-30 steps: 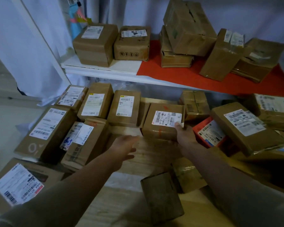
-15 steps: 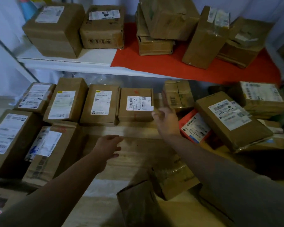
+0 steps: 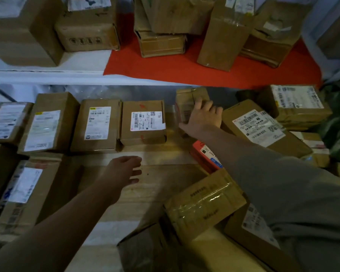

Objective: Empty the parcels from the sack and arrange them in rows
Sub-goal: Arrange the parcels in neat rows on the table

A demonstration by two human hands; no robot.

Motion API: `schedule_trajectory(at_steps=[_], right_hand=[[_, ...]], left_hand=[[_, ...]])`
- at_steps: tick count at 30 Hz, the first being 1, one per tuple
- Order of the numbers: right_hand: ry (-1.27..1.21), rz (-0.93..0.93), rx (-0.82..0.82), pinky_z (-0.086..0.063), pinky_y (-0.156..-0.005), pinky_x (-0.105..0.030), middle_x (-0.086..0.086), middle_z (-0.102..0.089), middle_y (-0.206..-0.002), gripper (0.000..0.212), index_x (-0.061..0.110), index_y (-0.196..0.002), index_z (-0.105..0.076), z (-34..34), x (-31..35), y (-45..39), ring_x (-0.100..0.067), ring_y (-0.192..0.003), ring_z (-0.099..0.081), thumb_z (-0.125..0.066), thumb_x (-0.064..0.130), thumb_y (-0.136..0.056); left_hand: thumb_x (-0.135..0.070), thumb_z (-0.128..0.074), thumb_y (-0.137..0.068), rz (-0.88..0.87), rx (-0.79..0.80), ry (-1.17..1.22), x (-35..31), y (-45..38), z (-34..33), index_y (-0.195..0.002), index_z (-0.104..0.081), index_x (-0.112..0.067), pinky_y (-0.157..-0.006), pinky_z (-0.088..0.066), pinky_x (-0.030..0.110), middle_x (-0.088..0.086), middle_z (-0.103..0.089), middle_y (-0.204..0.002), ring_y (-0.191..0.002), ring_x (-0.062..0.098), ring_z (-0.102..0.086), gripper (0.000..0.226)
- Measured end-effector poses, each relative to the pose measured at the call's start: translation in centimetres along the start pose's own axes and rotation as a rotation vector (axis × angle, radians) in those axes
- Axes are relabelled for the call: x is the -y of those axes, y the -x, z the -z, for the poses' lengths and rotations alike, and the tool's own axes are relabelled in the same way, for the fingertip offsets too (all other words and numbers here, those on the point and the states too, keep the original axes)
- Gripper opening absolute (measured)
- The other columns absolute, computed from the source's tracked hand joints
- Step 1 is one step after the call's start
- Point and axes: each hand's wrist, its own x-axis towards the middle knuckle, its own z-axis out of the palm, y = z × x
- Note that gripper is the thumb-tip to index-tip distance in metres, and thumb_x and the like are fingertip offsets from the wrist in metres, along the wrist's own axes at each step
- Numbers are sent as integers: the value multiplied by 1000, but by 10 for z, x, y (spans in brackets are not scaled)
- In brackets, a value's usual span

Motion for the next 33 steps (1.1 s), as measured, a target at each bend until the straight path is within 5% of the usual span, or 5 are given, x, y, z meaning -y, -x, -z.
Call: schedule_trajectory(at_steps=[10, 15, 19, 28, 33], right_hand=[[-364, 47, -305, -26, -106, -50, -11, -42, -130, 80, 22, -139, -47, 21, -14, 60, -38, -120, -44, -38, 69, -75], [-1516, -220, 11, -39, -107, -47, -6, -63, -127, 41, 32, -106, -67, 40, -12, 108, -24, -118, -56, -45, 58, -85], [-2030, -158, 588, -38, -110, -50, -7, -68, -129, 64, 24, -130, -65, 34, -3, 134, -29, -126, -57, -33, 60, -87], [-1508, 33, 765, -50, -98, -57, -5, -71, -123, 54, 33, -119, -68, 19, 36, 170, -30, -115, -66, -61, 72, -81], [-1221, -15, 818, -53, -95, -52, -1, -74, -111, 48, 30, -118, -67, 15, 78, 194, -27, -106, -67, -76, 54, -77]], left_hand=[[-33, -64, -94, 53, 124, 212, -24, 14, -17, -105, -60, -21, -99, -52, 45, 9, -65, -119, -108, 26, -64, 17], [-46, -68, -85, 1, 288, 377, -35, 26, -18, -144, -43, -17, -108, -44, 45, 11, -55, -137, -125, 30, -55, 70], [-44, -67, -86, -71, 401, 525, -42, 52, -13, -128, -62, -20, -90, -56, 38, 6, -71, -122, -114, 24, -65, 48], [-37, -75, -83, -44, 151, 336, -4, 81, 46, -118, -67, -21, -66, -60, 34, 4, -78, -102, -90, 21, -75, 39], [-56, -66, -85, 26, -6, 250, 28, 83, 81, -113, -69, -20, -96, -50, 54, 6, -75, -107, -106, 28, -67, 46]])
